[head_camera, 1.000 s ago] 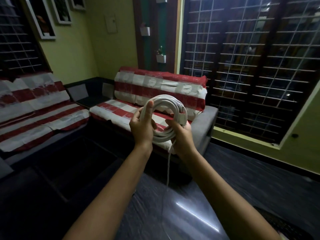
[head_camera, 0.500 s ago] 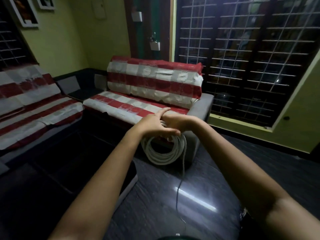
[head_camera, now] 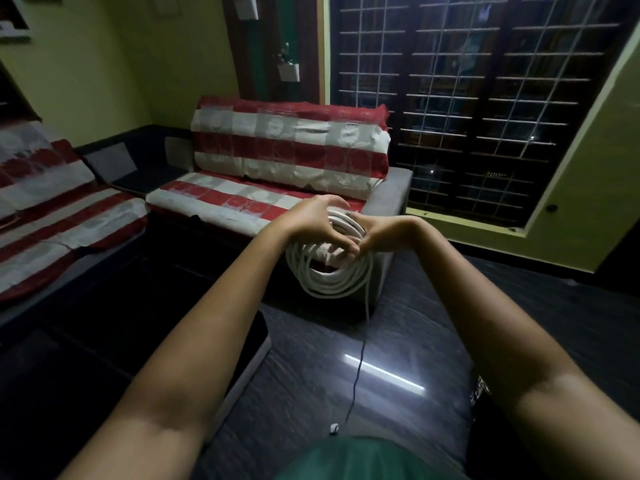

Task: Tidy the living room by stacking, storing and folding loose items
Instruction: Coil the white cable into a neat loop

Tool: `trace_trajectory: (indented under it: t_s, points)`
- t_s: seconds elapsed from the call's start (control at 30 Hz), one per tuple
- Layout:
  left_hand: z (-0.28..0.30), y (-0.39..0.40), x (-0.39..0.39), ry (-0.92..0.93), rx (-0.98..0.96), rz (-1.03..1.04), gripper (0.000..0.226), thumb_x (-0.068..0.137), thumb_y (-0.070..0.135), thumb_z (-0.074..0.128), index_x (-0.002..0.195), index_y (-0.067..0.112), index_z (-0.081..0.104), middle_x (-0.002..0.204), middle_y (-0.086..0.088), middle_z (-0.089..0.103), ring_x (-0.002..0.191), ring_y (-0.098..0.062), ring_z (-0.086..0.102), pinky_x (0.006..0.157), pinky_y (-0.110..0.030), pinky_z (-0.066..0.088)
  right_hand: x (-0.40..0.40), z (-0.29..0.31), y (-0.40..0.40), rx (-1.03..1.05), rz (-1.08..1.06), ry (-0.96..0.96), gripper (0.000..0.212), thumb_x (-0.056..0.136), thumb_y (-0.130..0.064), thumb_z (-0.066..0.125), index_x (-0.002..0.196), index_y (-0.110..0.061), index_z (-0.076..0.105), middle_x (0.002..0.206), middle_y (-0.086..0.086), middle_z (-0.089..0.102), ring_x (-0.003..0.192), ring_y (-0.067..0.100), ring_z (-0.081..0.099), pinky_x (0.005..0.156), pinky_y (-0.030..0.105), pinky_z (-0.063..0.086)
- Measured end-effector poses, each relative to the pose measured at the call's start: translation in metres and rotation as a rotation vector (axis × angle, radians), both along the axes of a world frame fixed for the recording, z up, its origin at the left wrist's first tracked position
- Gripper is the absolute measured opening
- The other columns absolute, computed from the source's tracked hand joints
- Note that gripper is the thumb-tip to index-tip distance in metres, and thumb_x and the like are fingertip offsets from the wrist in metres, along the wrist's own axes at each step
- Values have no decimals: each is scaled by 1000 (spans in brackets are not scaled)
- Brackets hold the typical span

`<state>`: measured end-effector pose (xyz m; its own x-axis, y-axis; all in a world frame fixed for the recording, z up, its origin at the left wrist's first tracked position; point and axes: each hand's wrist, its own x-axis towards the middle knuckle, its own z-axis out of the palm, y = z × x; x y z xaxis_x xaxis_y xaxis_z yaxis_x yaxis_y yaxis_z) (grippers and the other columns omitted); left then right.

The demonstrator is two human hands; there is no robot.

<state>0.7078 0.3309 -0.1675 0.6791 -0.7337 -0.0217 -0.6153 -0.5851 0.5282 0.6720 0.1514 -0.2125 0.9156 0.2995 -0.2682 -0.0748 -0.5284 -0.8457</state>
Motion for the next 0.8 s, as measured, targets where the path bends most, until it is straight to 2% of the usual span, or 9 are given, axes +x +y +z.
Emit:
trace_trajectory:
  t_s: [0.07, 0.17, 0.23, 0.3, 0.37, 0.43, 0.53, 0.67, 0.8]
  points:
    - [4, -4, 6, 14, -97, -28, 61, 60, 41, 88, 114, 23, 67, 101, 10, 72, 93, -2, 67, 87, -27, 54, -5, -8, -14, 174, 63, 76, 76, 70, -13, 82, 135, -10, 42, 129, 22, 57, 121, 32, 55, 106, 50, 41]
    - [13, -14, 10, 25, -160, -34, 41, 67, 30, 85, 105, 22, 71, 83, 10, 73, 74, 3, 67, 67, -16, 52, -5, -8, -27, 323, 76, 58, 83, 62, -31, 89, 129, -6, 48, 124, 21, 60, 117, 34, 56, 107, 57, 36]
    - [15, -22, 10, 58, -239, -26, 38, 71, 26, 83, 106, 19, 71, 81, 9, 72, 68, 2, 64, 59, -11, 46, -5, -8, -36, 386, 97, 23, 99, 58, -40, 89, 137, -5, 40, 131, 17, 56, 122, 30, 53, 108, 54, 36]
    - [17, -30, 10, 129, -374, -3, 40, 72, 22, 83, 110, 13, 69, 87, 2, 73, 74, -6, 67, 63, -16, 51, -7, -13, -54, 473, 99, 9, 115, 57, -43, 88, 147, -7, 26, 142, 17, 45, 131, 31, 46, 109, 51, 35]
    - [17, -42, 9, 190, -521, 15, 39, 73, 18, 82, 110, 11, 69, 92, -5, 73, 79, -16, 68, 71, -27, 55, -9, -24, -76, 533, 111, 16, 117, 59, -40, 88, 149, -7, 22, 147, 20, 39, 135, 34, 40, 111, 54, 32]
    - [15, -56, 9, 218, -669, 57, 35, 75, 15, 80, 108, 10, 69, 87, -5, 71, 72, -14, 63, 66, -27, 51, -10, -39, -93, 538, 125, 33, 107, 61, -34, 88, 145, -1, 30, 142, 27, 41, 132, 39, 42, 109, 55, 34]
    - [13, -77, 7, 201, -879, 165, 26, 79, 10, 76, 104, 9, 69, 71, 7, 67, 59, -4, 57, 53, -19, 45, -8, -49, -109, 553, 99, -9, 85, 62, -34, 88, 128, 2, 48, 117, 25, 61, 106, 33, 61, 93, 39, 50]
    - [10, -111, 1, 182, -1174, 339, 24, 84, 9, 70, 108, 4, 66, 69, 9, 63, 51, 0, 54, 49, -14, 43, -1, -40, -121, 731, -63, -158, 69, 59, -46, 88, 114, -13, 63, 102, 16, 45, 80, 22, 37, 63, 23, 38]
    - [-8, -152, -2, 105, -1412, 631, 22, 82, 17, 73, 104, 17, 69, 86, -3, 70, 75, -12, 64, 70, -29, 53, 2, -29, -100, 979, -210, -285, 103, 50, -54, 89, 131, -14, 41, 123, 20, 52, 107, 33, 50, 91, 53, 43]
